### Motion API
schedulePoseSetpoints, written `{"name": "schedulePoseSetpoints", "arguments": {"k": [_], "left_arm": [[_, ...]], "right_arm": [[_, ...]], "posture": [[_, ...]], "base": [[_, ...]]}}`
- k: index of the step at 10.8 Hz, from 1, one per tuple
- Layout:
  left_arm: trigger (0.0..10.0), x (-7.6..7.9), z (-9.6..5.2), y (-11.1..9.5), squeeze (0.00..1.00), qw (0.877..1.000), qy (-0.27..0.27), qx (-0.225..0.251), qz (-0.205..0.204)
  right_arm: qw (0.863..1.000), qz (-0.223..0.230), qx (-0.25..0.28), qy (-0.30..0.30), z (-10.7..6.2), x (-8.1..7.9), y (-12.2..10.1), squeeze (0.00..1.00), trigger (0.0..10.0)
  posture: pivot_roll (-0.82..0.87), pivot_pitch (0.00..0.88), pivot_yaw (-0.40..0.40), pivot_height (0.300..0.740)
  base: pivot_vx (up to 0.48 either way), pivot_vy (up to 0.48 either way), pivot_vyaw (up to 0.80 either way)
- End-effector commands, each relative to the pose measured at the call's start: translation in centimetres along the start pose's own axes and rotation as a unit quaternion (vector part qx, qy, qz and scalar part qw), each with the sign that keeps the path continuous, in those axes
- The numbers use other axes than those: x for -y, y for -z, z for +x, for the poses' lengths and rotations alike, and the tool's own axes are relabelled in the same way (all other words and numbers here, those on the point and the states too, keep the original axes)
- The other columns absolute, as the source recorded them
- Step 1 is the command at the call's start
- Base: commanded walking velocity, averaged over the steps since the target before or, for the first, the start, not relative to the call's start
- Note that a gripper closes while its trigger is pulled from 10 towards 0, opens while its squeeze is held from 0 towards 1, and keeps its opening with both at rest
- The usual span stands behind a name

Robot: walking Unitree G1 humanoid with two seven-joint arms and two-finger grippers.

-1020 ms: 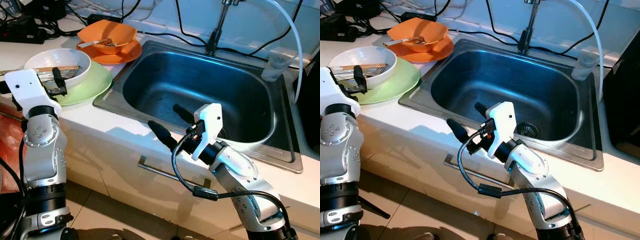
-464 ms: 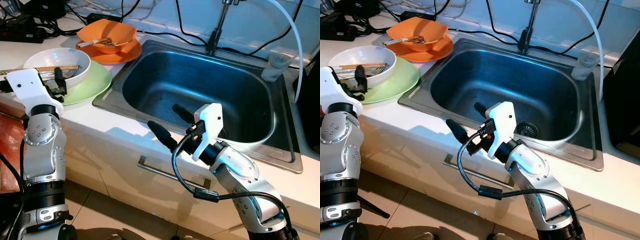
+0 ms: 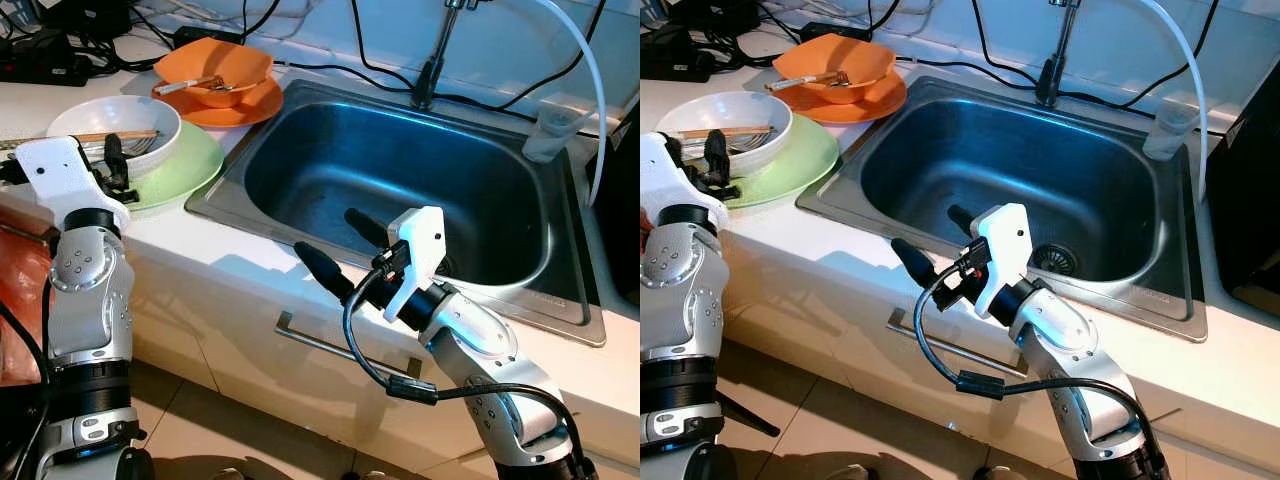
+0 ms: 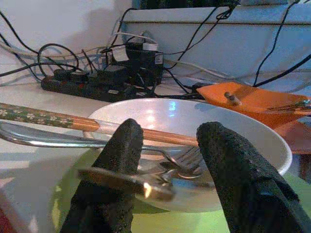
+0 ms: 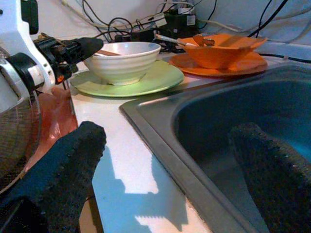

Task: Kitchen organization

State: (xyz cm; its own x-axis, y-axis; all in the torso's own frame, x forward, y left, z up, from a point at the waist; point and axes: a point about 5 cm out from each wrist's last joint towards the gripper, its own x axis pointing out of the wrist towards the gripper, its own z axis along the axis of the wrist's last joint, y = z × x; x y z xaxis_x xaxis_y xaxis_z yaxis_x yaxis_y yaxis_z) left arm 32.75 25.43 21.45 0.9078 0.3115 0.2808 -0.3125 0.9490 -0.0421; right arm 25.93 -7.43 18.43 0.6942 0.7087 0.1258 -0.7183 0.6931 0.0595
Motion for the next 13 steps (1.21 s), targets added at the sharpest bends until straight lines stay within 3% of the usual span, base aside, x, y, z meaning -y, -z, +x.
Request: {"name": "schedulePoseSetpoints", "arguments": {"k": [1, 8, 11, 13], "left_arm": [[0.0, 0.5, 0.3, -0.4, 0.00, 1.000, 0.015, 0.009, -0.003], [0.0, 0.3, 0.2, -0.6, 0.00, 1.000, 0.007, 0.018, -0.007], [0.0, 0.3, 0.2, -1.0, 0.00, 1.000, 0.005, 0.028, -0.009], [0.0, 0.5, 0.3, -2.5, 0.00, 0.998, 0.010, 0.066, 0.003]], "right_arm": [[1.000, 0.003, -0.003, -0.007, 0.0, -0.2, 0.0, 0.00, 10.0], [1.000, -0.001, -0.005, -0.006, -0.1, -0.1, 0.0, 0.00, 10.0], [0.999, -0.044, 0.001, 0.014, 0.0, 0.1, -0.4, 0.00, 10.0], [0.998, -0.058, 0.010, 0.030, 0.3, 0.4, -0.8, 0.00, 10.0]], "posture": [[-0.03, 0.104, -0.057, 0.740], [-0.03, 0.104, -0.065, 0.740], [-0.03, 0.103, -0.068, 0.740], [-0.03, 0.103, -0.069, 0.740]], "base": [[0.000, 0.000, 0.00], [0.000, 0.000, 0.00], [0.000, 0.000, 0.00], [0.000, 0.000, 0.00]]}}
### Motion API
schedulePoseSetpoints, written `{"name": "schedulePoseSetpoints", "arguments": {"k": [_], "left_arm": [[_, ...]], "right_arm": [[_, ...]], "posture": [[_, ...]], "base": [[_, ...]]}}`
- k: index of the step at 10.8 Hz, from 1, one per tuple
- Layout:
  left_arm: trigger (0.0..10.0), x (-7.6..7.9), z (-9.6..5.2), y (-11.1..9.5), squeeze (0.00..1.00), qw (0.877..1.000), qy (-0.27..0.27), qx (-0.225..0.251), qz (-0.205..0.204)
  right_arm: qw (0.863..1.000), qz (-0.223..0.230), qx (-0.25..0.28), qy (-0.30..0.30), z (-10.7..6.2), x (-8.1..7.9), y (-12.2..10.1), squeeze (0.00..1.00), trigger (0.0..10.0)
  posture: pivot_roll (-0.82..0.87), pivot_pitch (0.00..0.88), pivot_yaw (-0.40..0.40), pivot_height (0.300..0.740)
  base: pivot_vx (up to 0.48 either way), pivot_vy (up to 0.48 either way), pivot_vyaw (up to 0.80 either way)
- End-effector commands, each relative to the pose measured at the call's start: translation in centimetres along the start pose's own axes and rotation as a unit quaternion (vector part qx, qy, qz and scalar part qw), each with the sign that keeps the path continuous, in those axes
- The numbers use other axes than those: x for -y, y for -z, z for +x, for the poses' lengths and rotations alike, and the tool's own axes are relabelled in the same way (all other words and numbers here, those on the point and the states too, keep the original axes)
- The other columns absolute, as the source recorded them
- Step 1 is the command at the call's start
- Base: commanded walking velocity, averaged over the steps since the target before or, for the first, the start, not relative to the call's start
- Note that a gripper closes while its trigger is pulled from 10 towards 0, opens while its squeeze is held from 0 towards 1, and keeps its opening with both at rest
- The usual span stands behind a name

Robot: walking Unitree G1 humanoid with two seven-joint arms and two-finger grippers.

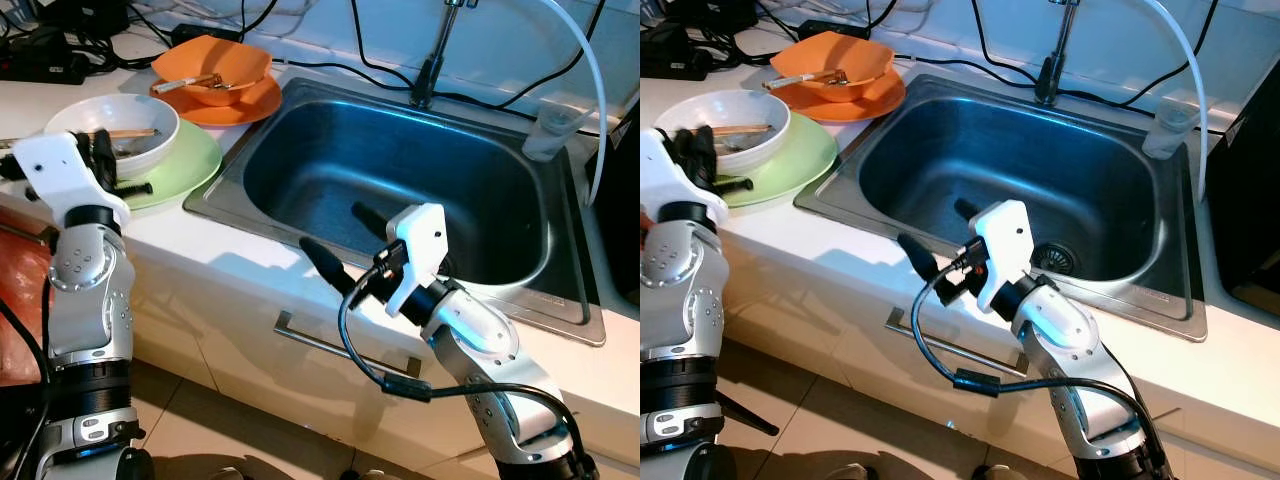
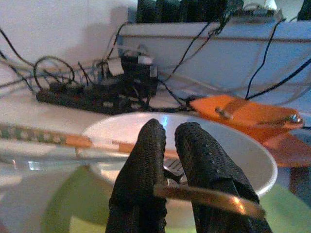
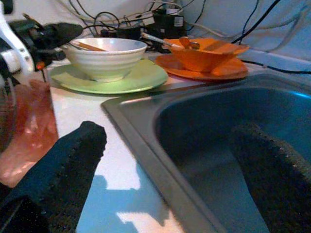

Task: Kitchen organization

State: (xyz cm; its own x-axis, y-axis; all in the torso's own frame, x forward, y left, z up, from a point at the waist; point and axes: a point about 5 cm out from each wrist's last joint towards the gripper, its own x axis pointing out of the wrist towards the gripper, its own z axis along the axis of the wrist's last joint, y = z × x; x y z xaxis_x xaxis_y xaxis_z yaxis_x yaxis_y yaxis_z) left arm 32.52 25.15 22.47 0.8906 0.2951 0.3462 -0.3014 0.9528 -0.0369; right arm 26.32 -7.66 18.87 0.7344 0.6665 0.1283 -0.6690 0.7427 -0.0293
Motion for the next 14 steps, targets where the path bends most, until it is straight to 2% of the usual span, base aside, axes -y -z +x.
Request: {"name": "schedulePoseSetpoints", "arguments": {"k": [1, 5, 7, 10, 12, 14], "left_arm": [[0.0, 0.6, 0.4, -1.8, 0.00, 0.999, 0.010, 0.040, 0.004], [0.0, 1.9, 0.2, -3.0, 0.00, 0.998, 0.031, 0.061, -0.001], [0.0, 2.1, 0.2, -2.8, 0.00, 0.998, 0.036, 0.053, -0.002], [0.0, 1.5, 0.2, -1.8, 0.00, 1.000, 0.019, 0.017, -0.014], [0.0, 1.3, 0.5, -0.8, 0.00, 0.999, 0.013, -0.030, -0.028], [0.0, 1.1, 1.1, -0.8, 0.00, 0.995, 0.005, -0.075, -0.064]], "right_arm": [[1.000, -0.015, 0.010, 0.007, 0.2, 0.1, -0.4, 0.00, 10.0], [0.999, -0.015, 0.016, 0.028, 0.5, 0.6, -0.6, 0.00, 10.0], [0.999, -0.013, 0.017, 0.034, 0.6, 0.8, -0.6, 0.00, 10.0], [0.999, -0.017, 0.012, 0.036, 0.6, 0.9, -0.5, 0.00, 10.0], [0.999, -0.026, 0.009, 0.040, 0.6, 1.1, -0.4, 0.00, 10.0], [0.998, -0.037, 0.007, 0.049, 0.5, 1.4, -0.3, 0.00, 10.0]], "posture": [[-0.03, 0.101, -0.070, 0.740], [-0.03, 0.096, -0.064, 0.740], [-0.02, 0.095, -0.066, 0.740], [-0.03, 0.097, -0.066, 0.740], [-0.03, 0.098, -0.065, 0.740], [-0.02, 0.103, -0.064, 0.740]], "base": [[0.000, 0.000, 0.00], [0.000, 0.000, 0.00], [0.000, 0.000, 0.00], [0.000, 0.000, 0.00], [0.000, 0.000, 0.00], [0.000, 0.000, 0.00]]}}
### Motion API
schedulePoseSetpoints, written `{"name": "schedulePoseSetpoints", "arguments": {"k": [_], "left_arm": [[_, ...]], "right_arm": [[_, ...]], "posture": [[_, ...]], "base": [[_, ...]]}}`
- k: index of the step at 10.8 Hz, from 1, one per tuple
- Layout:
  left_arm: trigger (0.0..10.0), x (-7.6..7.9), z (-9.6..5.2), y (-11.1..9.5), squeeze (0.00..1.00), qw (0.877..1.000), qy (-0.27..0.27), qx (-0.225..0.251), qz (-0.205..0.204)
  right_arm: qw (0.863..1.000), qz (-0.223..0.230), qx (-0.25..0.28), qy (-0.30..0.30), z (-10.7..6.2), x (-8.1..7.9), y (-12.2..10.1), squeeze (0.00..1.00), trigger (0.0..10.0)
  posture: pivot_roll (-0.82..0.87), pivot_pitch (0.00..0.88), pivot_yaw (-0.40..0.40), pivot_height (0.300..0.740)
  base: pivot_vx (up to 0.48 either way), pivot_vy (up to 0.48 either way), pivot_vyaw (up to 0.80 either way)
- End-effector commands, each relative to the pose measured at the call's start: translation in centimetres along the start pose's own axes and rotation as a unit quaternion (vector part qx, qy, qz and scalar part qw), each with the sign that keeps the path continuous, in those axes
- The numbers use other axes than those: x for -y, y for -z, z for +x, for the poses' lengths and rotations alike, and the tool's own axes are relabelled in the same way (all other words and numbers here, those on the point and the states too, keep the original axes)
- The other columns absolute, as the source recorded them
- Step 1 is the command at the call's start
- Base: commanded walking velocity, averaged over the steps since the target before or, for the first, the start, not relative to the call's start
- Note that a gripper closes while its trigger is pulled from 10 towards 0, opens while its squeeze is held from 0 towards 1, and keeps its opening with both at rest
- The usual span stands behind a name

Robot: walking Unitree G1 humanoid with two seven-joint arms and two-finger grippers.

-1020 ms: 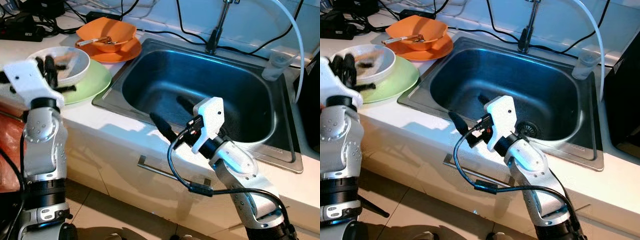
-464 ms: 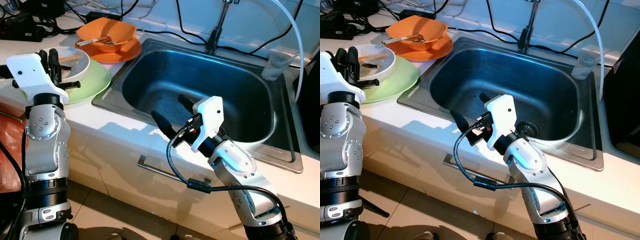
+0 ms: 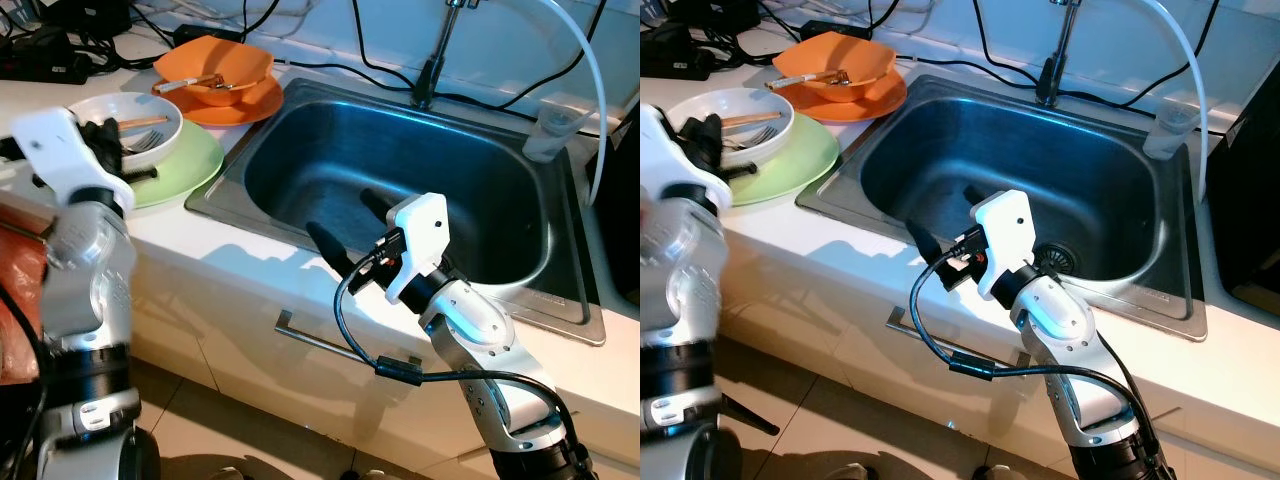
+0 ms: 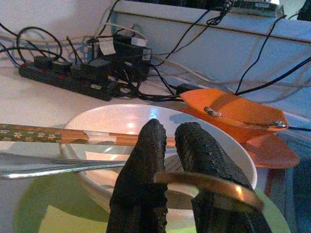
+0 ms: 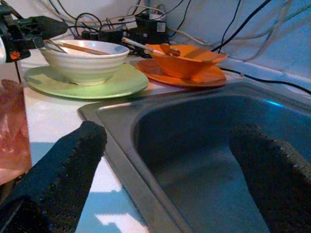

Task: Kitchen organization

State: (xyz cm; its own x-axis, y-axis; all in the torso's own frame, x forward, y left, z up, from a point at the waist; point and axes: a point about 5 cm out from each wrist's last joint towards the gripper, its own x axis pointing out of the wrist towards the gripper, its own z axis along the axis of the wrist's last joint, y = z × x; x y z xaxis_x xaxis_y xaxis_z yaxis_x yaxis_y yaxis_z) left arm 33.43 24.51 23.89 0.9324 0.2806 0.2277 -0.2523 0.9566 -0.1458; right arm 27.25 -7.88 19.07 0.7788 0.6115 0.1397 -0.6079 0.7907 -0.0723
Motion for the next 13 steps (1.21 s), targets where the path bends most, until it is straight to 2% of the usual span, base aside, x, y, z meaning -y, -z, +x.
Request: {"name": "schedulePoseSetpoints", "arguments": {"k": [1, 2, 6, 7, 8, 9, 11, 13], "left_arm": [[0.0, 0.3, 0.2, 0.0, 0.00, 1.000, 0.003, -0.017, -0.007], [0.0, 0.6, 0.6, -0.5, 0.00, 0.998, 0.013, -0.049, -0.029], [0.0, 1.0, 1.7, -2.4, 0.00, 0.991, 0.053, -0.112, -0.045], [0.0, 0.9, 1.8, -2.7, 0.00, 0.991, 0.052, -0.113, -0.048], [1.9, 0.7, 1.9, -2.9, 0.00, 0.992, 0.049, -0.114, -0.039], [2.8, 0.6, 1.7, -2.8, 0.00, 0.991, 0.046, -0.122, -0.021], [0.0, 0.6, 0.8, -2.3, 0.00, 0.984, 0.070, -0.164, -0.013], [0.0, -0.2, 1.1, -3.3, 0.00, 0.983, 0.079, -0.163, 0.006]], "right_arm": [[1.000, -0.010, 0.000, 0.014, 0.0, 0.7, -0.1, 0.00, 10.0], [1.000, -0.006, -0.007, 0.007, 0.0, 0.6, 0.0, 0.00, 10.0], [1.000, 0.000, -0.005, -0.009, 0.0, 0.1, 0.1, 0.00, 10.0], [1.000, 0.001, -0.005, -0.010, 0.0, 0.0, 0.2, 0.00, 10.0], [1.000, 0.002, -0.006, -0.011, 0.0, -0.1, 0.2, 0.00, 10.0], [1.000, 0.003, -0.006, -0.011, 0.0, -0.1, 0.2, 0.00, 10.0], [1.000, 0.004, -0.006, -0.011, -0.1, 0.1, 0.3, 0.00, 10.0], [1.000, 0.006, -0.005, -0.014, 0.0, 0.0, 0.4, 0.00, 10.0]], "posture": [[-0.02, 0.104, -0.065, 0.740], [-0.01, 0.105, -0.063, 0.740], [-0.01, 0.103, -0.053, 0.740], [0.00, 0.103, -0.051, 0.740], [-0.01, 0.103, -0.051, 0.740], [-0.01, 0.103, -0.053, 0.740], [0.00, 0.102, -0.059, 0.740], [0.01, 0.098, -0.059, 0.740]], "base": [[0.000, 0.000, 0.00], [0.000, 0.000, 0.00], [0.000, 0.000, 0.00], [0.000, 0.000, 0.00], [0.000, 0.000, 0.00], [0.000, 0.000, 0.00], [0.000, 0.000, 0.00], [0.000, 0.000, 0.00]]}}
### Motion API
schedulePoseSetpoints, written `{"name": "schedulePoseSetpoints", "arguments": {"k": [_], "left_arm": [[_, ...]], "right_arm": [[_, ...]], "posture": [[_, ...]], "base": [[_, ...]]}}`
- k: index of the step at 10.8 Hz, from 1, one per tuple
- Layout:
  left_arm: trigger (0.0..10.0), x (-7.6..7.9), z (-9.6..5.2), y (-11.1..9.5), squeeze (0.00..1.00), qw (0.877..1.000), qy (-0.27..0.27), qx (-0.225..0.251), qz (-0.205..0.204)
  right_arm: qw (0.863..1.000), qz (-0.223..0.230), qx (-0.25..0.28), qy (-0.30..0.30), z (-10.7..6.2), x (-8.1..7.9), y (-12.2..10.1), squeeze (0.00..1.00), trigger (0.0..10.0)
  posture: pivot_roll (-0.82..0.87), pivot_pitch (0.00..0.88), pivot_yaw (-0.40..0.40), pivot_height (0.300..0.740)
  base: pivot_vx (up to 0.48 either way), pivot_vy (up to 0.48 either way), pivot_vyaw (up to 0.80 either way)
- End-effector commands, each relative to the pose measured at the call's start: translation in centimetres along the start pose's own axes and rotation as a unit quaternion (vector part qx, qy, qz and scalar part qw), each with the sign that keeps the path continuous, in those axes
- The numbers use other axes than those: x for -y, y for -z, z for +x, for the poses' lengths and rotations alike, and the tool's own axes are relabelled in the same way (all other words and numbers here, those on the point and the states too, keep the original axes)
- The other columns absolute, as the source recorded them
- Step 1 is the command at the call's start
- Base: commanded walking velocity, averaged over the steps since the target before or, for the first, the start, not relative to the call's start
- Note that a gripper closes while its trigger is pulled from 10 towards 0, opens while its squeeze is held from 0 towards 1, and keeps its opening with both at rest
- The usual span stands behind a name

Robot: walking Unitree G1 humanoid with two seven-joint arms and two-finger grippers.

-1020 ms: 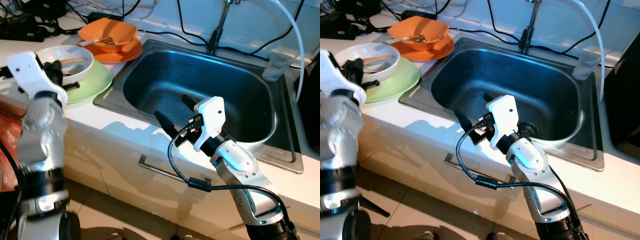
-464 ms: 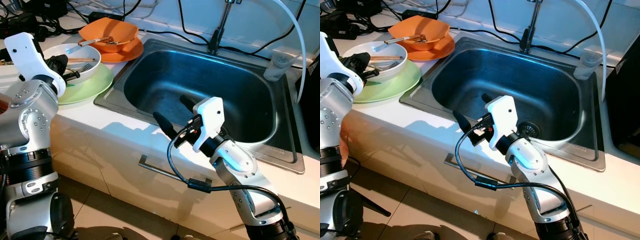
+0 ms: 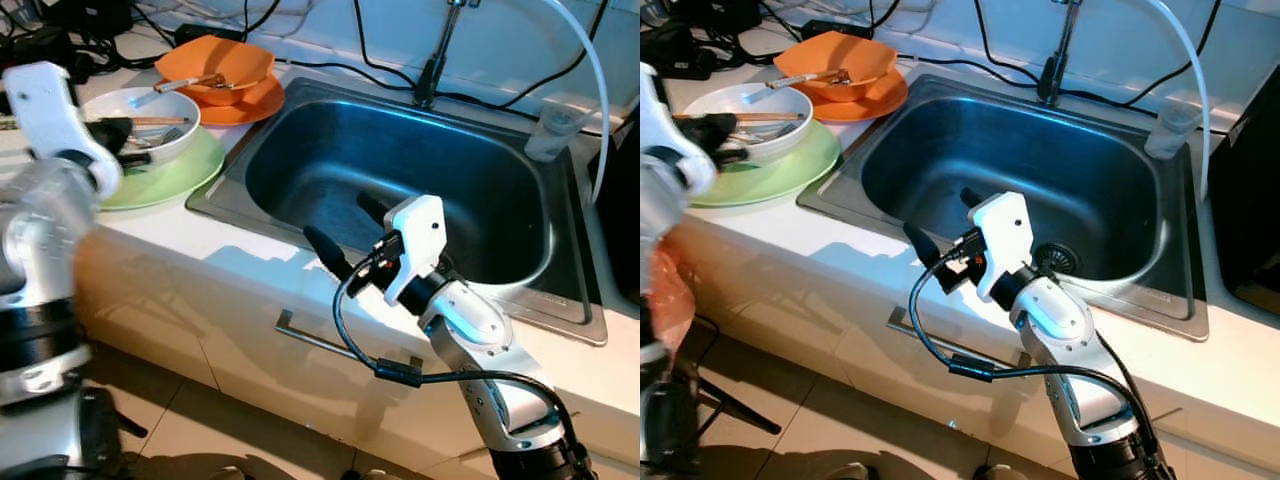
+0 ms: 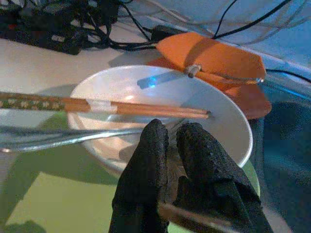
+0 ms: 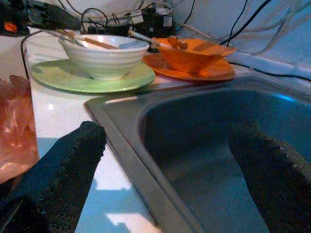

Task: Kitchen organization

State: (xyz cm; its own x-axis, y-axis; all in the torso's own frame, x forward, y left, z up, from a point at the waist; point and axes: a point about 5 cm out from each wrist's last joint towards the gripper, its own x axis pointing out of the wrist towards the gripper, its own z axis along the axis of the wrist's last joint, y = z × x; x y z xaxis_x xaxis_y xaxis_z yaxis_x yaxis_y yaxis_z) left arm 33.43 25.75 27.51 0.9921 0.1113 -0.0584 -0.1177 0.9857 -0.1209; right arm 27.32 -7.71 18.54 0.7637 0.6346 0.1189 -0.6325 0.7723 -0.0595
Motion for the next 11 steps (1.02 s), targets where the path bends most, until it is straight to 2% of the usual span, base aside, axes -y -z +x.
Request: {"name": "schedulePoseSetpoints", "arguments": {"k": [1, 4, 9, 11], "left_arm": [[0.0, 0.2, 0.0, -0.3, 0.00, 1.000, 0.016, -0.013, 0.004], [0.0, 0.5, -0.2, -1.4, 0.00, 0.998, 0.054, -0.021, 0.019], [0.0, 0.4, -0.4, -5.3, 0.00, 0.996, 0.077, 0.033, 0.027], [0.8, 0.4, -0.5, -5.5, 0.00, 0.995, 0.083, 0.034, 0.029]], "right_arm": [[1.000, -0.002, 0.005, -0.002, 0.0, 0.1, -0.1, 0.00, 10.0], [1.000, -0.001, 0.005, -0.004, 0.1, 0.0, 0.0, 0.00, 10.0], [1.000, 0.002, 0.005, -0.009, 0.2, -0.2, 0.1, 0.00, 10.0], [1.000, 0.003, 0.005, -0.009, 0.2, -0.3, 0.1, 0.00, 10.0]], "posture": [[0.02, 0.096, -0.058, 0.740], [0.02, 0.095, -0.059, 0.740], [0.02, 0.097, -0.057, 0.740], [0.02, 0.098, -0.056, 0.740]], "base": [[0.000, 0.000, 0.00], [0.000, 0.000, 0.00], [0.000, 0.000, 0.00], [0.000, 0.000, 0.00]]}}
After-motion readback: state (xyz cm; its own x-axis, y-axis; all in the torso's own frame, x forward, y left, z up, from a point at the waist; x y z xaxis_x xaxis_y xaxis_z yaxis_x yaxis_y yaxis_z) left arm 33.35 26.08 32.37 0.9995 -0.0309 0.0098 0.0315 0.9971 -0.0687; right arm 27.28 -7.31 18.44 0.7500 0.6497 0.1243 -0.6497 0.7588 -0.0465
